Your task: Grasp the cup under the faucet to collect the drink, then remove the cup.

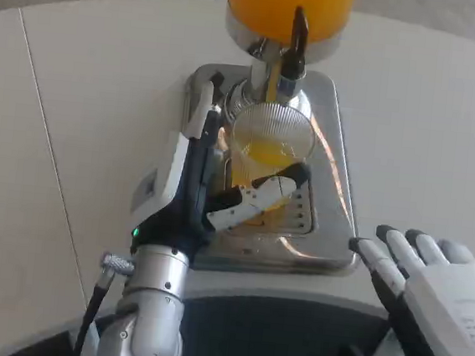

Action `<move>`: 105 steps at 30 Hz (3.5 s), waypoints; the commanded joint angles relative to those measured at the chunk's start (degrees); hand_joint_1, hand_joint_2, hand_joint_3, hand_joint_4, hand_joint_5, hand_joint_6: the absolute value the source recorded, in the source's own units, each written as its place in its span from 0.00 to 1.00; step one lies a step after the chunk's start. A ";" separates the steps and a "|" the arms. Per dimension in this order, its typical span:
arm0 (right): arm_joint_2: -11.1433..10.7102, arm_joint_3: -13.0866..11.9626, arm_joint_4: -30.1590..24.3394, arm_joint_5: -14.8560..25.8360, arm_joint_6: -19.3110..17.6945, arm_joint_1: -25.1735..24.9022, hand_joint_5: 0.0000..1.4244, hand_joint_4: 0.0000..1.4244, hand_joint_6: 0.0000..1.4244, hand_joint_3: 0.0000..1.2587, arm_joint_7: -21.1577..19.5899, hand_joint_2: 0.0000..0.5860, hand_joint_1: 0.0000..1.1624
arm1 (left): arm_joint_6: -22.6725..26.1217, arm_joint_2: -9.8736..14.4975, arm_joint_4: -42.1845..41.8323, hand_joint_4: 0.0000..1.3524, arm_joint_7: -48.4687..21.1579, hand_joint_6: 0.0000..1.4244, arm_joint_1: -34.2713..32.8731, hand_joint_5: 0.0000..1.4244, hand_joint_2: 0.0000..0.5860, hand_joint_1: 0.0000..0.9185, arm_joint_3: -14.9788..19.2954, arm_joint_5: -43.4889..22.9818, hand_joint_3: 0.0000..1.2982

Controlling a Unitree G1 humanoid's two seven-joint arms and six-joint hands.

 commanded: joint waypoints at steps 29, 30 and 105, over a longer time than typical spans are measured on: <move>5.75 0.49 -0.96 -2.74 7.63 -7.09 0.00 0.00 0.00 0.12 11.45 0.68 0.63 | 4.67 -1.98 13.91 0.00 8.34 0.37 -8.90 0.18 0.12 0.50 -4.34 4.24 0.00; 5.77 0.45 -0.96 -2.67 7.76 -7.10 0.00 0.00 0.00 0.12 11.41 0.68 0.63 | 5.00 -2.02 14.08 0.00 8.60 0.38 -9.02 0.18 0.11 0.49 -4.57 4.41 0.00; 2.18 5.61 0.12 -6.62 18.03 -12.63 0.00 0.00 0.00 0.09 18.25 0.73 0.64 | -10.45 4.34 7.93 0.81 15.28 1.00 -2.47 0.91 0.05 0.61 0.95 -0.35 0.73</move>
